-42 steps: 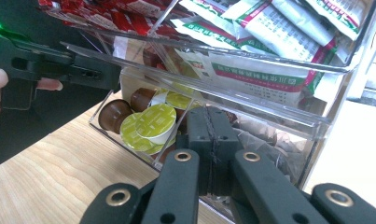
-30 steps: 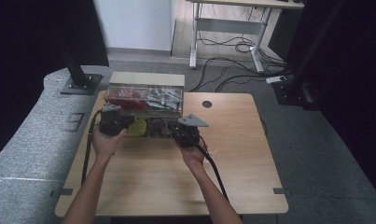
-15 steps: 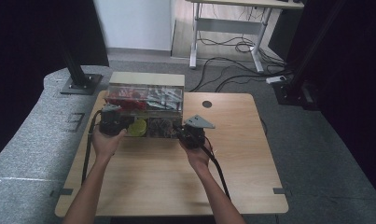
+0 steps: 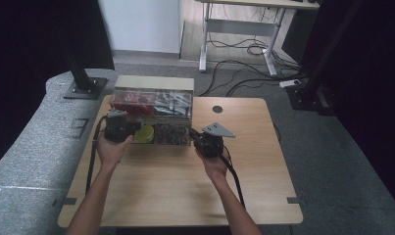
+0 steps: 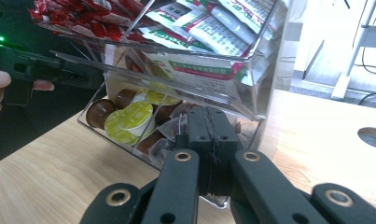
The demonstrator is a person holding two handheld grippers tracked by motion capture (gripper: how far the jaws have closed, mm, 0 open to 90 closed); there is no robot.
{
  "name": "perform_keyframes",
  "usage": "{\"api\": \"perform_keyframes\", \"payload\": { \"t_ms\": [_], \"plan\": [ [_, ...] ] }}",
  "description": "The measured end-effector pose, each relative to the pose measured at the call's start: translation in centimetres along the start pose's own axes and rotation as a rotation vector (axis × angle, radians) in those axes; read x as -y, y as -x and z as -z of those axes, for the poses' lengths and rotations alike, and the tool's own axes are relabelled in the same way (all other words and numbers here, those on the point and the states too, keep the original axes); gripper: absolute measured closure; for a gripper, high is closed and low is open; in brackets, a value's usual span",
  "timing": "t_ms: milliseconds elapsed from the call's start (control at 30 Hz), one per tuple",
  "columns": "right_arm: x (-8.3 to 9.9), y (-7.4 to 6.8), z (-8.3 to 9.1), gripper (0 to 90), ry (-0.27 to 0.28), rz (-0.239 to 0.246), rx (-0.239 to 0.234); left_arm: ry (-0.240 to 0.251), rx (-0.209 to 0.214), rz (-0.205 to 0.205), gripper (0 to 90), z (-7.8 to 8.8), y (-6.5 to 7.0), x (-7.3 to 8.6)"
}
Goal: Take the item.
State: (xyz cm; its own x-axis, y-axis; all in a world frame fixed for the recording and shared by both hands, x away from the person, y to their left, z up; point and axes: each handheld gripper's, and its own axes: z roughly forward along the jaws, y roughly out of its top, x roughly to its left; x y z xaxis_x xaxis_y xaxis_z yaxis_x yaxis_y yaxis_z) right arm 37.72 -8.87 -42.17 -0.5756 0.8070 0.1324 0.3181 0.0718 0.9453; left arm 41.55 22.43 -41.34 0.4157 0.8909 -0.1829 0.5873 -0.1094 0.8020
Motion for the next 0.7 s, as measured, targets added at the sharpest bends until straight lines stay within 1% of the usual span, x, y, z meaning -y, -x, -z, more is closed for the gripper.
{"api": "perform_keyframes", "payload": {
  "t_ms": [233, 700],
  "plan": [
    [0.2, 0.4, 0.6, 89.2, 0.005, 0.000, 0.008, 0.000, -0.006, -0.005, 90.0, 0.1, 0.0, 0.0],
    [0.1, 1.5, 2.1, 89.3, 0.030, -0.007, 0.028, 0.000, -0.009, -0.003, 90.0, -0.1, -0.1, 0.0]
  ]
}}
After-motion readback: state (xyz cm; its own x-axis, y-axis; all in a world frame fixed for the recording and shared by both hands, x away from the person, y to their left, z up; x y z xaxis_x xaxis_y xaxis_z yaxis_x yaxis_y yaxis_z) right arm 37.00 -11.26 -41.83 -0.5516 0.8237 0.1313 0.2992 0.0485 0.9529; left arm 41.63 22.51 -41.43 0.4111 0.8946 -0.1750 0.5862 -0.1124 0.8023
